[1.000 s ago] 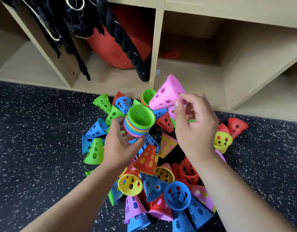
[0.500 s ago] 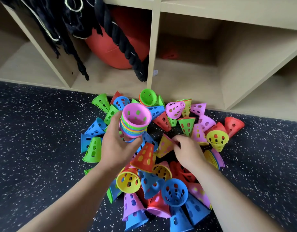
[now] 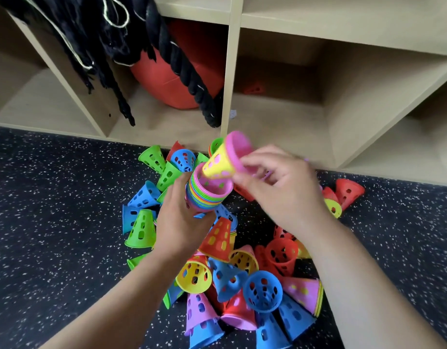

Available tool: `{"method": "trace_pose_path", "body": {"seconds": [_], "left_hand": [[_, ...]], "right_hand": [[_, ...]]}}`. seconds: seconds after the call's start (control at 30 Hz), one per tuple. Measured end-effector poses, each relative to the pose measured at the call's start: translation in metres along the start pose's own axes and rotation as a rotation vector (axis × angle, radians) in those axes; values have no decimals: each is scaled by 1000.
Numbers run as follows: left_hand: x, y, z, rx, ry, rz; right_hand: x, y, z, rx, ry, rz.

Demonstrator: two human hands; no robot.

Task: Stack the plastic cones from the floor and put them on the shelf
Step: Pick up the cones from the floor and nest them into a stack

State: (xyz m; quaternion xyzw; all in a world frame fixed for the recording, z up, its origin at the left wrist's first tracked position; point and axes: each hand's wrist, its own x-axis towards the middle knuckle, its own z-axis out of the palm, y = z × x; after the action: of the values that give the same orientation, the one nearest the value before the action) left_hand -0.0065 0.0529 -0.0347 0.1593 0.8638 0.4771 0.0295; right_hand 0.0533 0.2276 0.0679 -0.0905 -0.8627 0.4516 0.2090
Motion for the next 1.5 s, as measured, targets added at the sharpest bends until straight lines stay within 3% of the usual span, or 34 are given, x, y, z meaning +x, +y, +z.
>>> {"method": "trace_pose_path", "body": {"seconds": [0.07,0.13,0.2,0.33,0.47,0.67,0.8,0.97,1.07,1.17,1.27,1.33,1.43,1.5], "left_hand": [[-1,3,1,-9,-1,19],[0,2,2,-29,-2,9],[0,0,2,-36,0,-2],[0,-1,3,-52,6,-13],[3,-2,7,-49,-15,-19],[8,0,13,-48,-23,-23],[9,1,13,-50,-28,-28],[4,3,15,-50,-42,-49],[-2,7,16,-48,-37,-54],[-11,16,14,-53,-49,-38],[-20,27,12,-91,-33,-13],[-23,33,10,-135,-14,-6],[-29,36,3,-164,10,-1],[-34,33,-3,-173,11,-7]], "right_hand": [[-3,8,5,-36,-29,-8],[-5,25,-2,58,175,146],[-4,58,-15,-6,352,308],[-5,130,-32,-475,68,505],[-2,163,-25,-600,-190,446],[9,187,-10,-718,-251,335],[-2,173,-8,-527,-78,271],[-25,108,-16,-106,342,286],[-19,55,-18,97,509,191],[-12,6,-16,130,474,8],[-16,-14,-11,32,204,-49],[-26,-10,-12,59,188,-12],[-46,5,-20,76,364,154],[-66,23,-24,-28,253,302]]}}
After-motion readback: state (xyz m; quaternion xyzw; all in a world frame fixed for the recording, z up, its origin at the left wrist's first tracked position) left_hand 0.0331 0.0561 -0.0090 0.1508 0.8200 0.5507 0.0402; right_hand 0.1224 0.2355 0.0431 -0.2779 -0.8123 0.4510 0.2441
